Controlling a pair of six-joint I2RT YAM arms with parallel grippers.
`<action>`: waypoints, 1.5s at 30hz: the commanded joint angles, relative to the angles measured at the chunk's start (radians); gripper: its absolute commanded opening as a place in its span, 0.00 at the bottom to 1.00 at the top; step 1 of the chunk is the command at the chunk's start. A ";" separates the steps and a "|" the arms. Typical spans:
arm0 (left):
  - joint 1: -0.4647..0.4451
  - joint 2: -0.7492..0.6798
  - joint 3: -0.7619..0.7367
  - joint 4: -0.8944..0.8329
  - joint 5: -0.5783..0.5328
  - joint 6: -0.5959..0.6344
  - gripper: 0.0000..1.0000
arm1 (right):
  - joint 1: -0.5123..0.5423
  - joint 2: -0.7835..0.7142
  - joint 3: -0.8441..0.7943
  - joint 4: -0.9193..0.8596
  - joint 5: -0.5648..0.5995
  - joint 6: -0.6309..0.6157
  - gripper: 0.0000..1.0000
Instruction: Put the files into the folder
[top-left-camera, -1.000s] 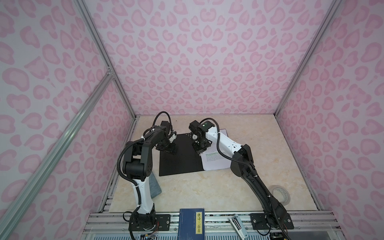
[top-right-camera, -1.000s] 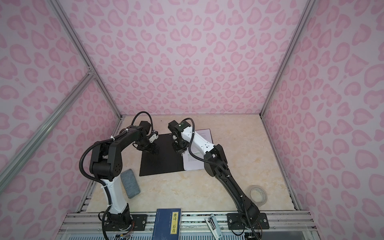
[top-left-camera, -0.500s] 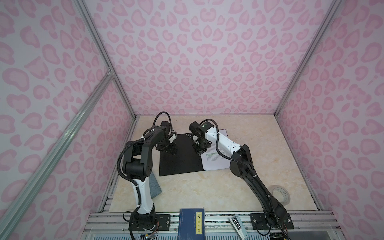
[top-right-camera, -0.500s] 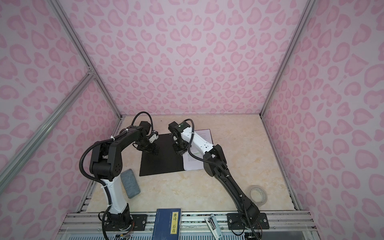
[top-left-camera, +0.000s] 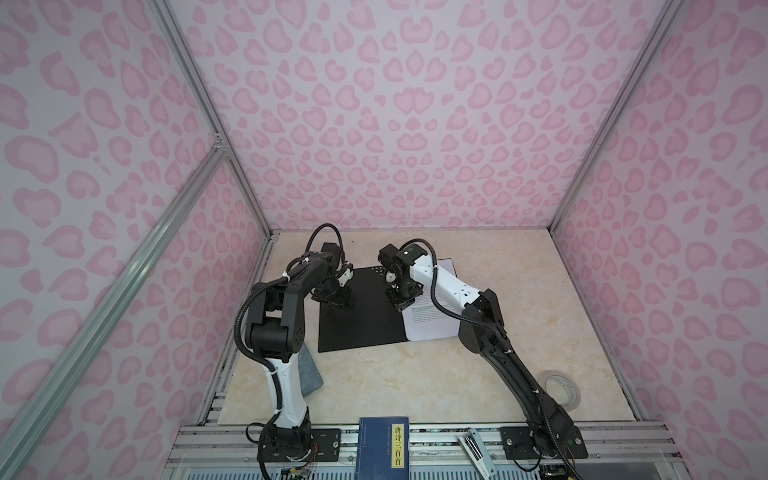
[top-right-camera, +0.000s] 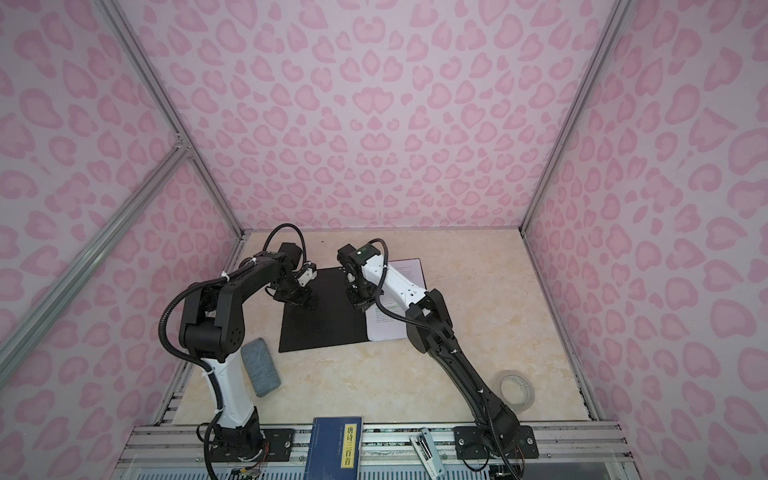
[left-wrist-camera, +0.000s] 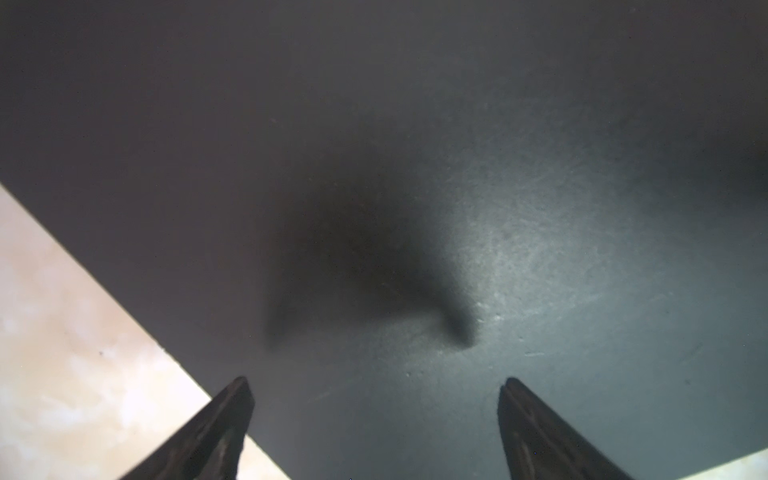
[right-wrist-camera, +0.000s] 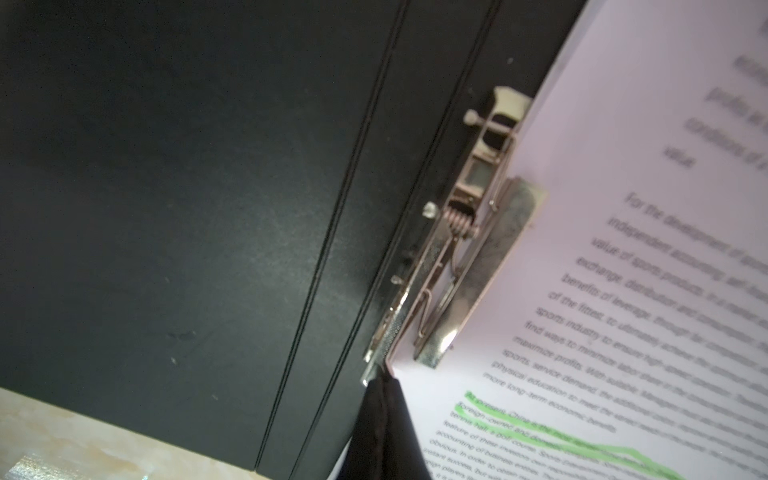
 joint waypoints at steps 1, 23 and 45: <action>0.001 0.004 -0.004 0.005 0.004 0.008 0.95 | -0.005 0.033 -0.004 0.017 0.048 -0.006 0.00; 0.006 -0.038 0.027 -0.019 0.017 0.005 0.97 | -0.004 -0.022 0.010 0.038 -0.020 -0.011 0.00; 0.189 -0.113 0.016 -0.104 0.230 -0.107 0.97 | -0.212 -0.657 -0.751 0.616 0.009 0.130 0.45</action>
